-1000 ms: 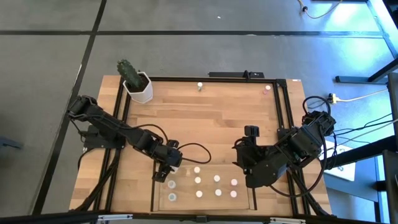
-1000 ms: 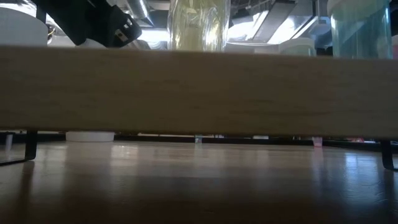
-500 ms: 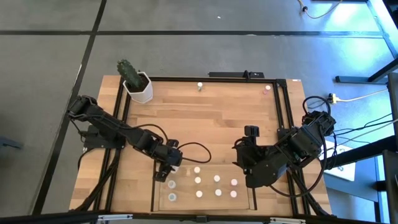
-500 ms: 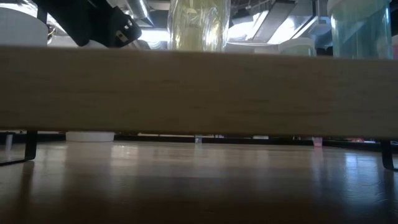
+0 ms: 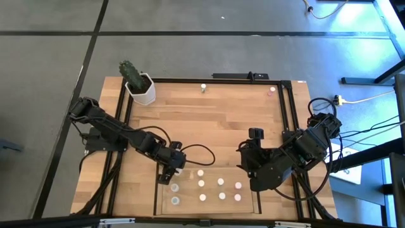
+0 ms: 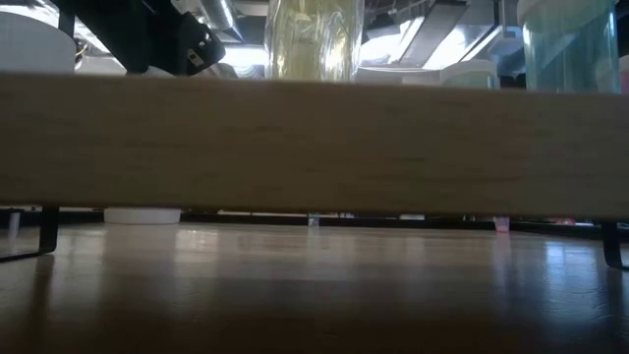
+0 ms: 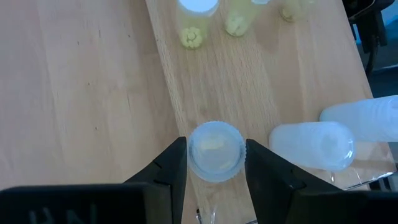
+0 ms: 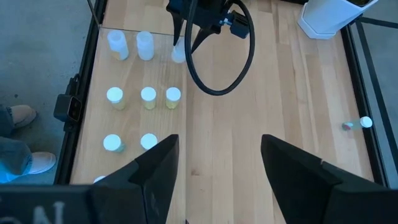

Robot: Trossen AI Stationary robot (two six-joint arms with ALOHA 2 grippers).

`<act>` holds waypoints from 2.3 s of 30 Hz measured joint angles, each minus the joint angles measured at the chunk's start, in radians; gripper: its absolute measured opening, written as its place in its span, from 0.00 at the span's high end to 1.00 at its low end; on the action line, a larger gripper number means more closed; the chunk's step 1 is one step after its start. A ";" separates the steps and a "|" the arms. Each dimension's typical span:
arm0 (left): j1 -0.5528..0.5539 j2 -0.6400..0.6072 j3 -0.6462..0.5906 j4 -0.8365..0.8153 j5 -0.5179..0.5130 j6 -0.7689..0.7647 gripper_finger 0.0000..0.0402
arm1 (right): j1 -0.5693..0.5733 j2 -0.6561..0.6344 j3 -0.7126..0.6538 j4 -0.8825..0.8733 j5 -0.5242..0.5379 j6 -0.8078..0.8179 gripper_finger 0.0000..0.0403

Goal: Pick and place medicine bottles onto shelf by color
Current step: Put the white pill bottle on the shelf aligned with the other white pill bottle, then put the pink pill bottle on the shelf aligned with the other pink pill bottles

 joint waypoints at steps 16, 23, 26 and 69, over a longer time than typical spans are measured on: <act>0.000 0.000 0.000 0.000 0.006 -0.028 0.69 | 0.000 0.000 0.000 0.000 0.000 0.000 0.43; 0.000 0.000 0.000 0.000 0.006 -0.029 0.63 | 0.000 0.000 0.000 0.000 0.000 0.000 0.43; 0.000 0.000 0.000 0.000 0.006 -0.029 0.62 | 0.000 0.000 0.000 0.000 0.000 0.000 0.43; -0.005 -0.019 0.018 0.027 0.003 -0.055 0.45 | 0.000 0.000 0.000 0.000 0.000 0.000 0.43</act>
